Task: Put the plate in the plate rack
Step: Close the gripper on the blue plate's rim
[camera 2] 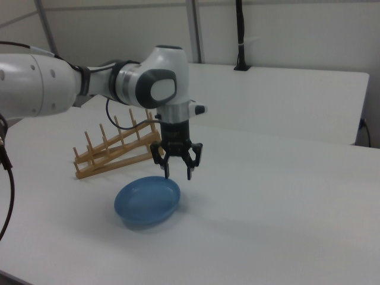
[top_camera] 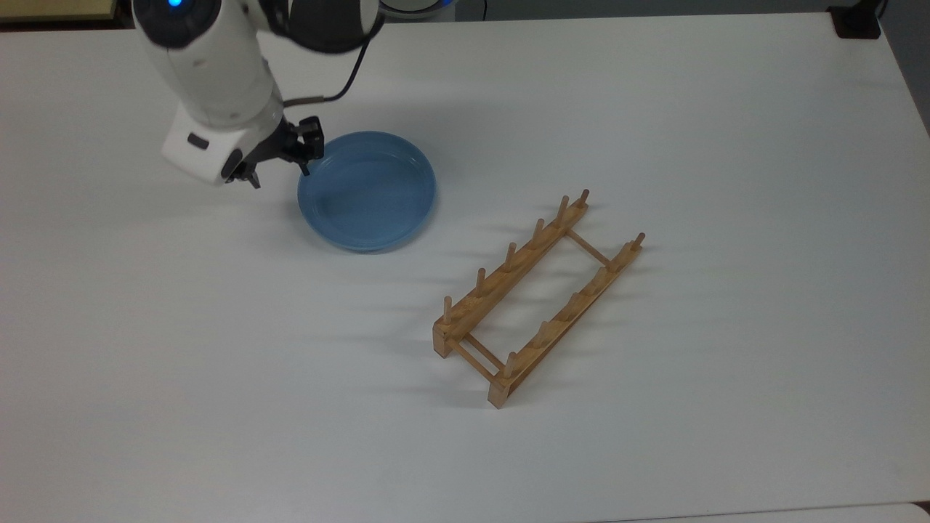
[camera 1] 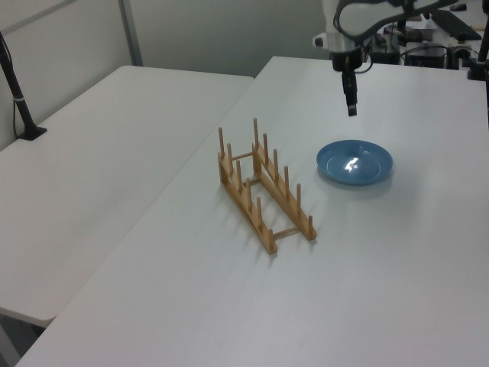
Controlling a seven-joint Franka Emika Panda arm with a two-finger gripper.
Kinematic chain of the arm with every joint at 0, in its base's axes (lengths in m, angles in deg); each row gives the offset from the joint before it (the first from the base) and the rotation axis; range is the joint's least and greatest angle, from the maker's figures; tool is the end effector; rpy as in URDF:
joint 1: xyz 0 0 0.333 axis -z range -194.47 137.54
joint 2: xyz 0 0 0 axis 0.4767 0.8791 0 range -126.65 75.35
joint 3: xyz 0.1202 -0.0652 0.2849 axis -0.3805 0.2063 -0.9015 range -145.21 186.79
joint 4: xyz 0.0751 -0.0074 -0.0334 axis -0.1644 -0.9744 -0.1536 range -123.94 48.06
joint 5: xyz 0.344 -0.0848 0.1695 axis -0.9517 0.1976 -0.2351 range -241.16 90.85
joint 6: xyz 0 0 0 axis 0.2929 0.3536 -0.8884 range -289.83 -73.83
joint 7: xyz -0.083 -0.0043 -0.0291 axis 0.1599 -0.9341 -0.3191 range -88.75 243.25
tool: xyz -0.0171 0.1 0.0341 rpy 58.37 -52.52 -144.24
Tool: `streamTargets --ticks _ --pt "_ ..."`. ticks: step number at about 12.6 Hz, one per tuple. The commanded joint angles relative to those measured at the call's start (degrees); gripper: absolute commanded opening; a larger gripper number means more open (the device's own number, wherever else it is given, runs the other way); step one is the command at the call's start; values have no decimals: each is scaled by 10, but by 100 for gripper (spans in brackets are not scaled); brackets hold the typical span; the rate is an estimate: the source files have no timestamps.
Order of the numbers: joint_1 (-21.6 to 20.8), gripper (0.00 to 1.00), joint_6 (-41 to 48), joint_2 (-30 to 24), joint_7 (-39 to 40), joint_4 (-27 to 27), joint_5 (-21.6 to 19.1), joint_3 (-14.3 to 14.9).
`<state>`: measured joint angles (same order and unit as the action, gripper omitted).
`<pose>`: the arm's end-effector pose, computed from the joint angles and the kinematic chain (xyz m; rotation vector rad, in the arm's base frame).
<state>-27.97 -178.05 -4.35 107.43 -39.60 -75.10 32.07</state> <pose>0.6346 -0.1184 0.4074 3.0773 0.5105 -0.2786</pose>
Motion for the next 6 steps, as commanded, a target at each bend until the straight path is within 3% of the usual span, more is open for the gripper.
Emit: streamTargets --ticks 1,6 --pt "0 63 -21 36 14 0 -6 6" --pt "-14 52 -58 77 -13 -7 -2 1"
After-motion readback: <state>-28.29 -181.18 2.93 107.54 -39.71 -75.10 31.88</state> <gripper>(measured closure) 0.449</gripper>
